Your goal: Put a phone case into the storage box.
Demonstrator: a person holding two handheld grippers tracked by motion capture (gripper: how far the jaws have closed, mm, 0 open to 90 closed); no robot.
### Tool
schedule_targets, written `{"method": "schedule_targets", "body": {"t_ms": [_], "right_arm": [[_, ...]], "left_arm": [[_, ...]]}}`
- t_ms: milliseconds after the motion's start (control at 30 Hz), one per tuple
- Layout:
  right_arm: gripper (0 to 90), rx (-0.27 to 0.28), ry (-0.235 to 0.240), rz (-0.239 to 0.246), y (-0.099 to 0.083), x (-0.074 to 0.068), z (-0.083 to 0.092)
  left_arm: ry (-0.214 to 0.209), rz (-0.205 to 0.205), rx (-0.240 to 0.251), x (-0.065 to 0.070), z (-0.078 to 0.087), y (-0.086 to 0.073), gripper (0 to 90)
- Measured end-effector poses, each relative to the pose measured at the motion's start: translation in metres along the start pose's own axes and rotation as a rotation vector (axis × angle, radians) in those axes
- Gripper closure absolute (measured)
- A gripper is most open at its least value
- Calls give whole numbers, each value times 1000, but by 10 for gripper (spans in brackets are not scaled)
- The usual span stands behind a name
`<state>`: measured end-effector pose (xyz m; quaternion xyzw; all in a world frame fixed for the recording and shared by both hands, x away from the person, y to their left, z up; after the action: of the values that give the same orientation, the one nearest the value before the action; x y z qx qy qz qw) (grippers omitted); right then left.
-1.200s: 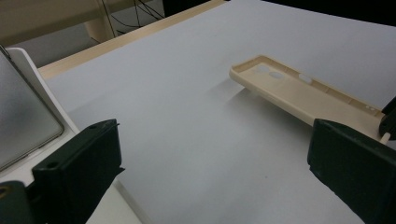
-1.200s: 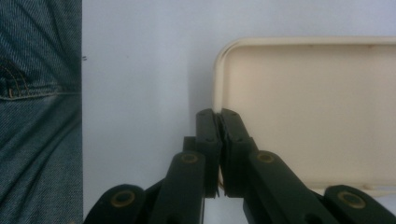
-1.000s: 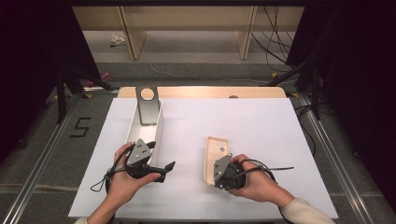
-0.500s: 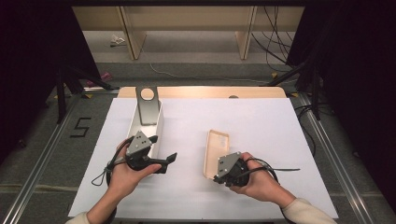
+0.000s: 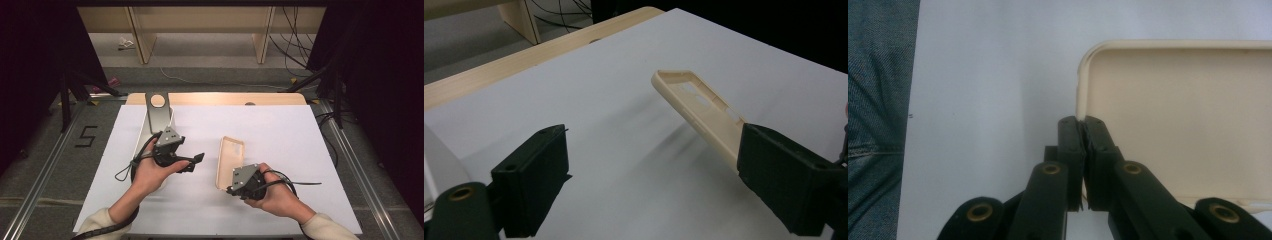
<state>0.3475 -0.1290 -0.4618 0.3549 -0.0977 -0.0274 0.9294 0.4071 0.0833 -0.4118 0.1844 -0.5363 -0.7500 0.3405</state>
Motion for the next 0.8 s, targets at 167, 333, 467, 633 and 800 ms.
{"method": "schedule_targets", "body": {"t_ms": [167,333,467,633,800], "right_arm": [[883,11,-7,4,2,0,0],[882,14,-8,9,4,-1,-1],[883,14,-7,14,6,-3,-2],[883,14,-7,19,7,-4,-2],[882,17,-16,35,8,-4,-3]], "left_arm": [[-29,24,-33,2,-18,9,157],[-33,39,-85,6,-36,13,184],[-28,64,-116,8,-51,17,227],[-13,92,-164,7,-69,19,310],[-5,143,-193,4,-79,20,395]]}}
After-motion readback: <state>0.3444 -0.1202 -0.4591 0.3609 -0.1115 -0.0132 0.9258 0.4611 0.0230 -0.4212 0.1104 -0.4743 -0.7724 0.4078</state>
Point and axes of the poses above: each handheld gripper's, and its own axes: z roughly backward along the jaws, y roughly out of its top, x roughly to its right, the point moved 4 cm from there along -z, roughly forward along the jaws, and after that the axes turned 9 degrees about x, right-handed, at the moved point
